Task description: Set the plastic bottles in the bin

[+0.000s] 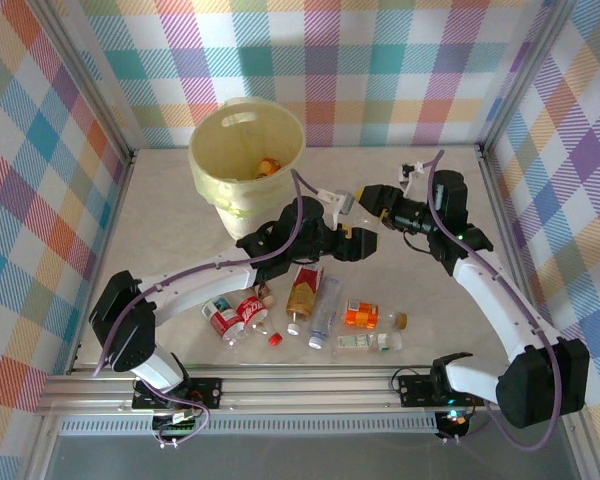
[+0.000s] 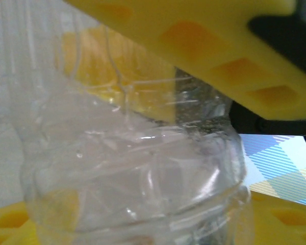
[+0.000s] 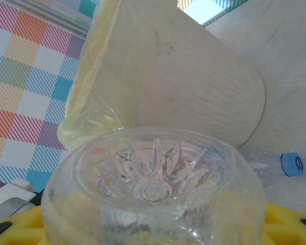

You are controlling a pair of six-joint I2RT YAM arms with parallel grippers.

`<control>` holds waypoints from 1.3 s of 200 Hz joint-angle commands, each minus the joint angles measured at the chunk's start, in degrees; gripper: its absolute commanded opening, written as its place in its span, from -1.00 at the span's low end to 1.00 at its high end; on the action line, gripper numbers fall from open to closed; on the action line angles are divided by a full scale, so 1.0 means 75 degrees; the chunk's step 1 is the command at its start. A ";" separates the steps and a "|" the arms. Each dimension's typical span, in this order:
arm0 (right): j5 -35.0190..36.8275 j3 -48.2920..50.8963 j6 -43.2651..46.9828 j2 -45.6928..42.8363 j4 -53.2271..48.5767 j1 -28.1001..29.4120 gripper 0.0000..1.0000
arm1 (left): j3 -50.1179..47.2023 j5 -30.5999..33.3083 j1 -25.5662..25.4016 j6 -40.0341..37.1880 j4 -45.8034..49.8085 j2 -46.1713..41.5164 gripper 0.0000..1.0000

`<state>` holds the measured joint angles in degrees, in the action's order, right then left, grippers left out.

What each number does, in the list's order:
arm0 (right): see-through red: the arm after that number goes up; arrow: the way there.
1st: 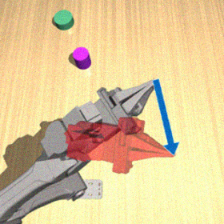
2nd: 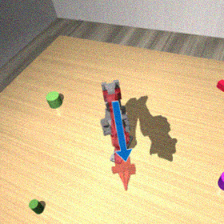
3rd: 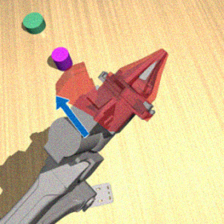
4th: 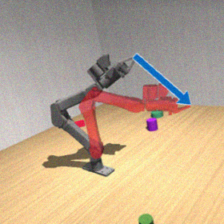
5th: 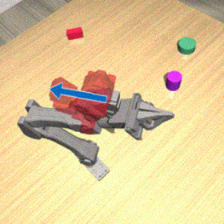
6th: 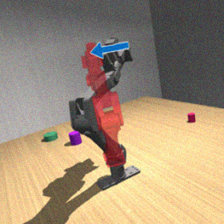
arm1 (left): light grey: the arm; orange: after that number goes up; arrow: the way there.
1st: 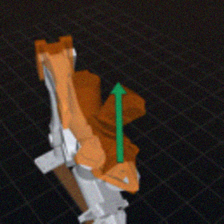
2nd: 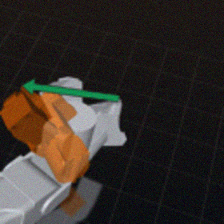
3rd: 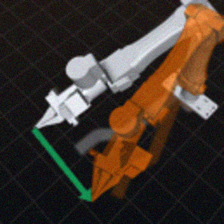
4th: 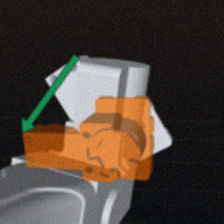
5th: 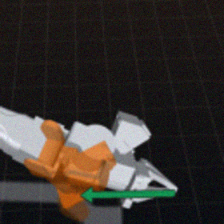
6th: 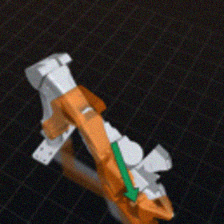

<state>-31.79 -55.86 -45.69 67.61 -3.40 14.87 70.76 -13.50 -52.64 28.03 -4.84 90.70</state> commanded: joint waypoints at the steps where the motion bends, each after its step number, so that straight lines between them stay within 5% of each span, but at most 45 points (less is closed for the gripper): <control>1: -0.0071 0.0042 -0.0043 -0.0173 0.0334 0.0057 0.05 | 0.0154 -0.0111 -0.0083 -0.0010 -0.0294 -0.0162 0.39; 47: -0.0065 0.0064 -0.0001 -0.0167 0.0306 0.0079 0.08 | 0.0219 0.0012 -0.0083 -0.0263 0.0095 -0.0289 0.23; 149: -0.0307 -0.0193 0.1047 -0.1207 -0.1128 0.0079 1.00 | 0.0333 0.0229 0.0184 -0.0683 0.1438 -0.0877 0.15; 260: -0.1369 -0.0038 0.2892 -0.2934 -0.2184 0.0079 0.99 | 0.1765 0.0899 0.1561 -0.2217 0.5077 -0.1998 0.15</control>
<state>-39.48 -55.86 -27.94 46.35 -18.13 15.09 78.81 -9.39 -43.42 16.45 24.25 78.41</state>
